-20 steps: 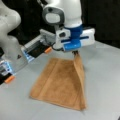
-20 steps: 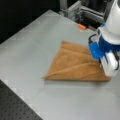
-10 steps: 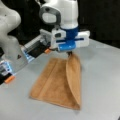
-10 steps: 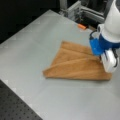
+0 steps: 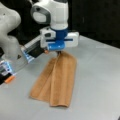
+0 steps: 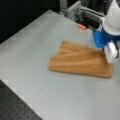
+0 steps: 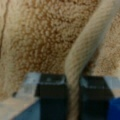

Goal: Folding a towel twice

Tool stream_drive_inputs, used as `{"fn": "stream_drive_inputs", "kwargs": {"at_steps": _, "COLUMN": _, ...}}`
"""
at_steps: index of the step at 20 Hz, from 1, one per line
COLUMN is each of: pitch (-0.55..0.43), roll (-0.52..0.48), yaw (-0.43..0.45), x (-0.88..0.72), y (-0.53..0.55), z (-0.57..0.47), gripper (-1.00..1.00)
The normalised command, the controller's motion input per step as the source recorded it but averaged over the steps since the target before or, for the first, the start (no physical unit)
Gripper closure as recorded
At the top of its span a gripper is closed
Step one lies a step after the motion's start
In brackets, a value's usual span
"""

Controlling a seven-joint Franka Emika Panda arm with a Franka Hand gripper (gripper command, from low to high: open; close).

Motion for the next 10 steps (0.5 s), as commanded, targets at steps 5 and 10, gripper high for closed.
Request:
{"fn": "stream_drive_inputs", "kwargs": {"at_steps": 5, "pitch": -0.08, "roll": 0.147, "yaw": 0.01, "x": -0.55, "y": -0.11, "z": -0.14, "gripper": 1.0}}
{"fn": "stream_drive_inputs", "kwargs": {"at_steps": 10, "pitch": -0.044, "roll": 0.139, "yaw": -0.014, "x": -0.44, "y": 0.04, "z": -0.15, "gripper": 1.0}}
